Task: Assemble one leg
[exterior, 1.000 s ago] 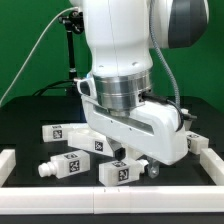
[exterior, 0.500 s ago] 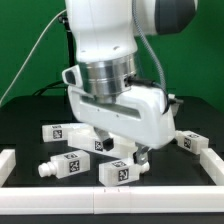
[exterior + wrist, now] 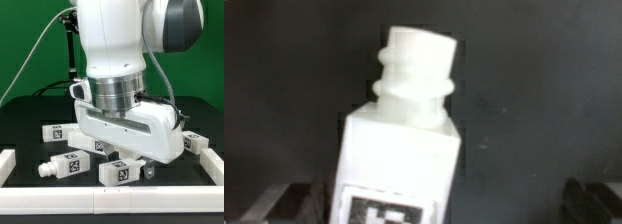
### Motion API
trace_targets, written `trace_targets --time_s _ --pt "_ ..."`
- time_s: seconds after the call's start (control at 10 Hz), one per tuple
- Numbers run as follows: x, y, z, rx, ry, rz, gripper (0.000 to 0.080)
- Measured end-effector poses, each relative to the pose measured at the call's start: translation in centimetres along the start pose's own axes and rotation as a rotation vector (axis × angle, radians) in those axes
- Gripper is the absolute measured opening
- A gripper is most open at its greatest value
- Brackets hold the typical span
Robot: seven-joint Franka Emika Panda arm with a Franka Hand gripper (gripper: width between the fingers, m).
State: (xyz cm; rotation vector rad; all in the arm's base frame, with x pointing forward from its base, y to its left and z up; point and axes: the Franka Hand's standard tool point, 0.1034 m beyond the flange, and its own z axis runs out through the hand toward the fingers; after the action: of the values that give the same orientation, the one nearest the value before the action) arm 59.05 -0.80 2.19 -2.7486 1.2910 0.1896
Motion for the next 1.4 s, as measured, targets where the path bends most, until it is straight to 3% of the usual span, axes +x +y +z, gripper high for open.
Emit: trace_targets --time_s 0.1,0.2,0.4,0.6,0.7,0.9,1.0,1.1,1.4 --pt "0.0 0.0 0.0 0.000 0.000 0.000 0.0521" --pt "0.0 0.0 0.0 0.000 0.000 -0.001 0.0521" --pt "0.0 -0.1 0.0 0.000 0.000 -0.001 0.0280" --pt "0.2 0.2 -0.3 -0.002 -0.003 -0.036 0.0281" --pt "1.2 1.2 -2.0 0.002 -0.003 -0.078 0.0281" --pt "2.7 4.5 -5.7 0.017 0.022 -0.145 0.0281" --pt "3.1 6.4 -6.7 0.019 0.028 -0.137 0.0281" --pt "3.3 7.1 -6.8 0.016 0.027 -0.124 0.0281" --pt "3.1 6.9 -6.5 0.013 0.024 -0.129 0.0281"
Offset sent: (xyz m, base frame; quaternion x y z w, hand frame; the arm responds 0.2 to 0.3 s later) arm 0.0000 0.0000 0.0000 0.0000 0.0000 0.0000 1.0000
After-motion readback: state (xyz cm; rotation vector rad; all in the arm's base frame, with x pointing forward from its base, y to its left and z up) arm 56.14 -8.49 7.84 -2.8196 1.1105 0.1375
